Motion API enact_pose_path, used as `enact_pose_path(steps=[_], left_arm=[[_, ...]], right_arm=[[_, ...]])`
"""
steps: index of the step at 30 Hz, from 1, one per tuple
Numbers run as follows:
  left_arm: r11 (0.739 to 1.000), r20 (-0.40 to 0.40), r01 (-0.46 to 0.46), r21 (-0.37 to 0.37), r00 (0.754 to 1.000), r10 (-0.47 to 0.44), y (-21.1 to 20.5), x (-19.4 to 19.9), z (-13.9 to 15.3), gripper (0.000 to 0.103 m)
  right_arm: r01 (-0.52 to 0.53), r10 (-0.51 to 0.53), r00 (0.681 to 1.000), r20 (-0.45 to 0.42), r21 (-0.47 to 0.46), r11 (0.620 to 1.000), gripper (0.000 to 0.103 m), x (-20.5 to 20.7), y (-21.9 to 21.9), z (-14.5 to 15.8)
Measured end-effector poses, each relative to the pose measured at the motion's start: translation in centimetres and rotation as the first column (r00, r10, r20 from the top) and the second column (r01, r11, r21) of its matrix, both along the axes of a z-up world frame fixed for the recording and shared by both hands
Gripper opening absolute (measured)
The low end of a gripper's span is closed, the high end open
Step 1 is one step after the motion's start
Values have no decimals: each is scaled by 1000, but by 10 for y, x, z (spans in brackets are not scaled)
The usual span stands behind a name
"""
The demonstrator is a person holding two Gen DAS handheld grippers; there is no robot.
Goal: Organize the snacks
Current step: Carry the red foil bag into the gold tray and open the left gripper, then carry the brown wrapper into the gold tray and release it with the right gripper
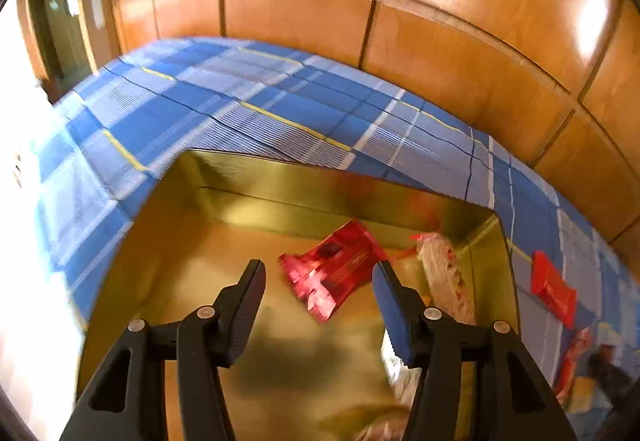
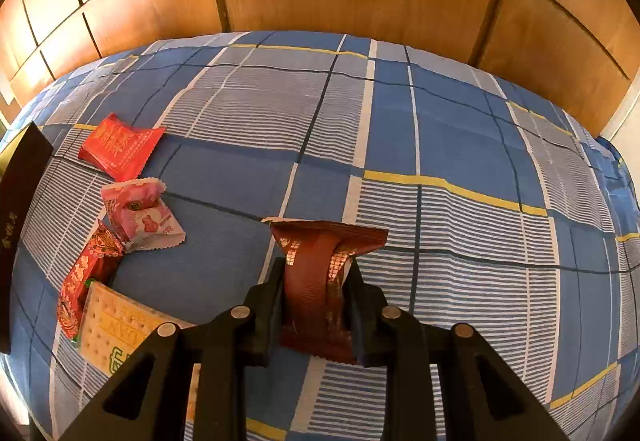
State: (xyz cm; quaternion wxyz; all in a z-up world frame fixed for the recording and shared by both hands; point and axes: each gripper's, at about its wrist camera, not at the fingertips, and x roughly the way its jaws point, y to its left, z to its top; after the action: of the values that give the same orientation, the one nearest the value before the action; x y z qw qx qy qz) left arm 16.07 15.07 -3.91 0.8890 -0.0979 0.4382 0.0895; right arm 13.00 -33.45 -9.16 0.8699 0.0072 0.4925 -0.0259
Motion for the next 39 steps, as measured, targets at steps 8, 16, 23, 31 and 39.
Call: enact_pose_path(steps=[8,16,23,31,39], left_arm=[[998,98,-13,57,995,7,-15,-62,25,57],[996,124,8,86,992,-18,-30,-102,31,57],[995,123,29,99,992,-41,-38,-121,29,57],[993,135,23,115,990,-38,-38,-134,30,58],[987,188,-14,162,982,-17,-33,-148,40,60]], right_arm=[[4,-4,1000,16,-16,1000,27,-3,2,0],[11,-10,1000,25,-20,1000,27,-3,3,1],[11,-10,1000,27,-25,1000,26,-5,4,1],[28,-27,999,34,-26,999,24,-9,7,2],[76,-78,996,48,49,996,22,-16,3,17]])
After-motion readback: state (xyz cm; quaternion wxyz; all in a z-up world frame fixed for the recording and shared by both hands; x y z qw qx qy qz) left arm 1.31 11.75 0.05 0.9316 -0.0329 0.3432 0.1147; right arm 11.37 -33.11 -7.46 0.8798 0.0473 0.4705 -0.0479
